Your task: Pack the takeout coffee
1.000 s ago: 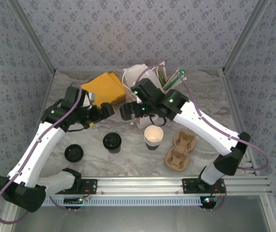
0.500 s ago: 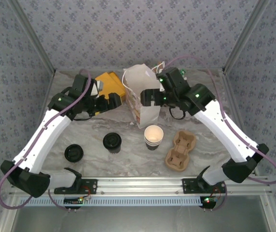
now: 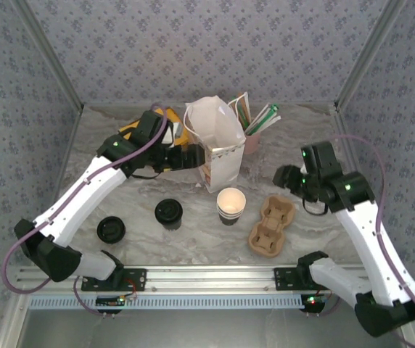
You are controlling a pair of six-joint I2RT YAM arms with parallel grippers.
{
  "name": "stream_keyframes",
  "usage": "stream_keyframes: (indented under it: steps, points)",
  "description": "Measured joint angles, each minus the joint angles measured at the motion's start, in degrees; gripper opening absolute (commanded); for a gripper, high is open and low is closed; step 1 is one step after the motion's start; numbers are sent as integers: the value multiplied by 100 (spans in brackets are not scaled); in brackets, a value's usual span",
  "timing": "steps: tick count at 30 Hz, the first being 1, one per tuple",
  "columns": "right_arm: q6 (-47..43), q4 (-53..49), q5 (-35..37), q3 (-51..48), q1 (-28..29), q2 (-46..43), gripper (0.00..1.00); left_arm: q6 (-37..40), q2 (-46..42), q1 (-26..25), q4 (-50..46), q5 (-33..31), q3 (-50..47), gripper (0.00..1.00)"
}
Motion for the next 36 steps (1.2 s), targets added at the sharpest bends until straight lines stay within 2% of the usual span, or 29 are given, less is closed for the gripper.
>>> stream_keyframes:
  steps: [2,9,15,26,36]
  points:
    - [155,-173,-68,-566,-15,-337,48,2,59,-79,20,0,0,100]
    - [535,-374,-271,-2245,28,-890,49,0,90,-149,24,-15,0,100]
    - [691,-2,-470,-2959,339,-732,48,-2,46,-223,20,-44,0,100]
    - [614,787,-658,-3244,389,57,43,-48,-24,-332,2,-168,0,100]
    - [-210,1285,-721,-2865,-671,809,44,-70,-24,-374,-31,-192,0,100]
